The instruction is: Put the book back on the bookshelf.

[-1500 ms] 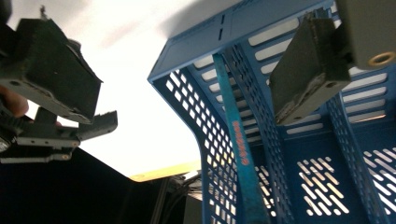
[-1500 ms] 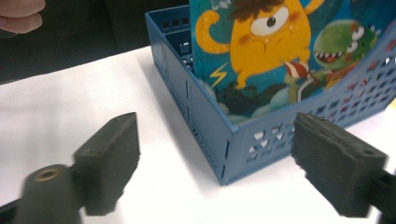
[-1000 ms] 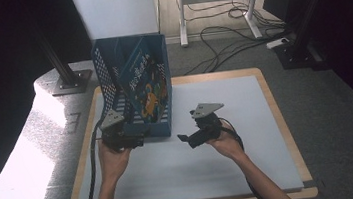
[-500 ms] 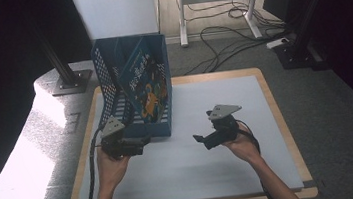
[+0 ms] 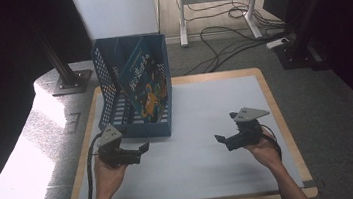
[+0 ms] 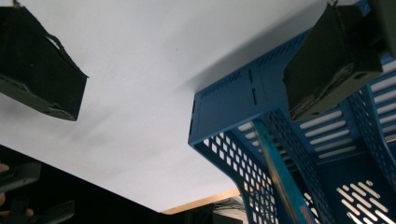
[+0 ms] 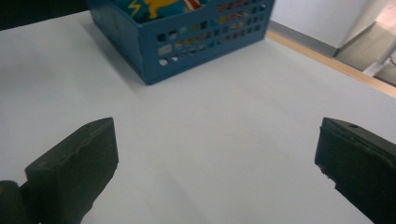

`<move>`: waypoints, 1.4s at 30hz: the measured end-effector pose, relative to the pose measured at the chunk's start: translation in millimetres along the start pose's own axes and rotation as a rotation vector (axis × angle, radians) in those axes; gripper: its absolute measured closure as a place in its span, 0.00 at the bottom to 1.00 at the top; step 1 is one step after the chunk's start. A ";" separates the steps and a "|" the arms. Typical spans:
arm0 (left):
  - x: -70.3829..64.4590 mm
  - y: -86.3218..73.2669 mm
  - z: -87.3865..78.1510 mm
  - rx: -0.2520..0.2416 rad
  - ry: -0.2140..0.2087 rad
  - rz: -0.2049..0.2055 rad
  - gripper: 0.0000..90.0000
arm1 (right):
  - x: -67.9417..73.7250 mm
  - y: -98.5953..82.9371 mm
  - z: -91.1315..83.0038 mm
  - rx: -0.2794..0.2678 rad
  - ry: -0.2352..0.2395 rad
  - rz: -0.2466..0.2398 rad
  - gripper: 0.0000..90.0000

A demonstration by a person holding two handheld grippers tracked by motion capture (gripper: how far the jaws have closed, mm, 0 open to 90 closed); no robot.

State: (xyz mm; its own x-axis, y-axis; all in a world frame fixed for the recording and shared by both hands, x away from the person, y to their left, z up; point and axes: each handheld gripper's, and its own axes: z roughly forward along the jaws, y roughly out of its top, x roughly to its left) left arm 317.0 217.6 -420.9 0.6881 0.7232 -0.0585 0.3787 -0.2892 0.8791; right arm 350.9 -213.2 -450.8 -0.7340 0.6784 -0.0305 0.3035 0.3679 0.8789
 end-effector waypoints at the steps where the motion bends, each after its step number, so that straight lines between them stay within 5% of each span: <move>1: 0.0 -1.7 -0.6 0.002 -0.001 -0.001 0.00 | -2.6 -2.6 -3.6 -0.003 -0.009 0.003 0.00; 13: -1.4 -30.5 6.0 0.042 -0.010 0.011 0.00 | -22.8 -34.1 -39.6 0.031 -0.097 0.042 0.00; 27: -0.7 -64.9 25.5 0.091 -0.016 -0.026 0.00 | -30.2 -79.8 -44.3 0.101 -0.126 0.121 0.00; 37: -2.6 -89.0 49.1 0.174 -0.013 -0.045 0.00 | -31.8 -107.7 -33.7 0.182 -0.132 0.149 0.00; 42: -4.1 -88.5 53.4 0.214 0.003 -0.037 0.00 | -31.7 -110.5 -28.4 0.219 -0.133 0.148 0.00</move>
State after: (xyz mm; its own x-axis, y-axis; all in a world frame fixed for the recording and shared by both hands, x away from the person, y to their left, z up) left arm 313.7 206.7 -523.8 0.6695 0.7377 -0.0869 0.5264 -0.3888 0.7561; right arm 323.4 -293.5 -533.4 -0.5906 0.8068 0.0158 0.5360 0.3776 0.7551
